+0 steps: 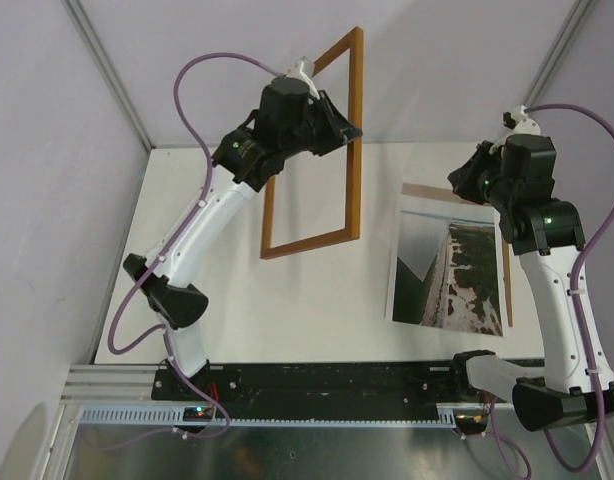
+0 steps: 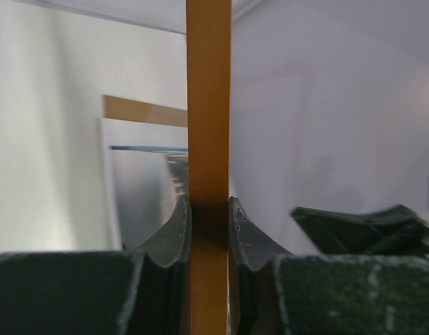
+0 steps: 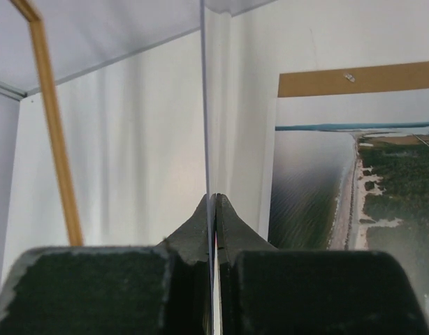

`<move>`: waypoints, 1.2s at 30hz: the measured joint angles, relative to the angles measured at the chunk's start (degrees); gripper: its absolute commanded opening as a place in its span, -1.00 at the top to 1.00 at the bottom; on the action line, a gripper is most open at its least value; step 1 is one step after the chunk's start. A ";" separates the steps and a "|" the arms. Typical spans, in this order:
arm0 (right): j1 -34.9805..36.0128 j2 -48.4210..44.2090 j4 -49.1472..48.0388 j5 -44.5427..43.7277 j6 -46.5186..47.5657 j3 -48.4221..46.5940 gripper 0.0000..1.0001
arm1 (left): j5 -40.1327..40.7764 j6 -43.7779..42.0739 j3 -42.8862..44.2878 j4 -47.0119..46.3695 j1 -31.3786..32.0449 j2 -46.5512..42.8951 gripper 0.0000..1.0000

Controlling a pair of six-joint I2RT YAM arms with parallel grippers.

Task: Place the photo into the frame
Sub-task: Pick up the item from the center of the board, then turn over the frame body.

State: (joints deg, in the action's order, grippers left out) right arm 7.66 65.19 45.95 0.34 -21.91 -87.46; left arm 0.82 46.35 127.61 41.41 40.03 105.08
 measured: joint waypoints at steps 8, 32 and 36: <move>0.00 0.85 -1.01 0.70 -0.59 -0.94 1.00 | -13.60 12.37 0.90 -5.79 -1.86 0.37 1.00; 1.49 1.90 -0.48 -0.04 -0.57 -3.89 1.00 | -35.85 37.75 -47.04 -49.90 -15.26 -12.26 0.99; 2.73 2.12 -0.57 -1.01 -0.59 -3.89 1.00 | -37.51 38.42 -50.71 -54.86 -15.89 -14.29 1.00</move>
State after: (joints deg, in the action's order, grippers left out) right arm 10.39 67.31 45.39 -0.67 -22.50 -91.35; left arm -36.69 84.77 76.90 -13.45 24.14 90.78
